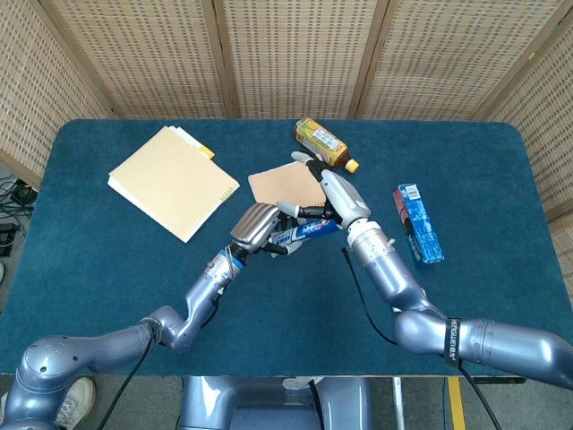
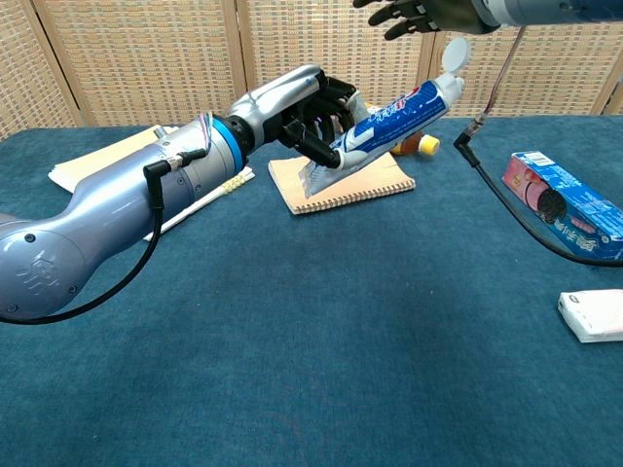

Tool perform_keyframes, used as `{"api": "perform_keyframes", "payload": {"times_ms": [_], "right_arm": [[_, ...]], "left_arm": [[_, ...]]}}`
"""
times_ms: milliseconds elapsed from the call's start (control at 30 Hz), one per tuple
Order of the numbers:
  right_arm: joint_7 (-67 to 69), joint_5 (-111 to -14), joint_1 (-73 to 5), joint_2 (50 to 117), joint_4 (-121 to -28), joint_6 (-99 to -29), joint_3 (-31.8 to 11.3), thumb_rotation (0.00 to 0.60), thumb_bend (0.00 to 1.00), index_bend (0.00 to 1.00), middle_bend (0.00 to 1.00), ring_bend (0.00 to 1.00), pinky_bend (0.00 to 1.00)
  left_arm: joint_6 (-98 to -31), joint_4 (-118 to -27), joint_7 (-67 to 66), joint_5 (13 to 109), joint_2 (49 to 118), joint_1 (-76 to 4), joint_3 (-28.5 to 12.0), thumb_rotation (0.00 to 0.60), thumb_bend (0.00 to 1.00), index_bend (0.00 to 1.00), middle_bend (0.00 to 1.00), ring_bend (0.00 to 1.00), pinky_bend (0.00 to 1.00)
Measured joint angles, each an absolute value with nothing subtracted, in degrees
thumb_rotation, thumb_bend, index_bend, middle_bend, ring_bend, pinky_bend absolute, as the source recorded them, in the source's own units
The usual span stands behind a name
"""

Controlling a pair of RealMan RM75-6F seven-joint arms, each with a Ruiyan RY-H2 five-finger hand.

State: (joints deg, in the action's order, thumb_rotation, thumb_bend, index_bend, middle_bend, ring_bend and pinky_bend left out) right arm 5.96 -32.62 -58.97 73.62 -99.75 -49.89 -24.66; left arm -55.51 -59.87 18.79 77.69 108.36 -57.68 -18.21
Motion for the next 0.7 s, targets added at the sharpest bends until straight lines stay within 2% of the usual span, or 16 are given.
{"api": "perform_keyframes", "payload": {"times_ms": [700], "right_arm": [[9.55,-34.4,-54.95,73.3,-99.07,-47.65,-25.11,0.14,0.0,0.08,0.01,0.0,0.0]], "left_arm": [[-58.51,-60.64,21.84,78.42,108.69,-56.66,-17.94,0.6,0.65,0.73,0.59,0.59,0.58]]}}
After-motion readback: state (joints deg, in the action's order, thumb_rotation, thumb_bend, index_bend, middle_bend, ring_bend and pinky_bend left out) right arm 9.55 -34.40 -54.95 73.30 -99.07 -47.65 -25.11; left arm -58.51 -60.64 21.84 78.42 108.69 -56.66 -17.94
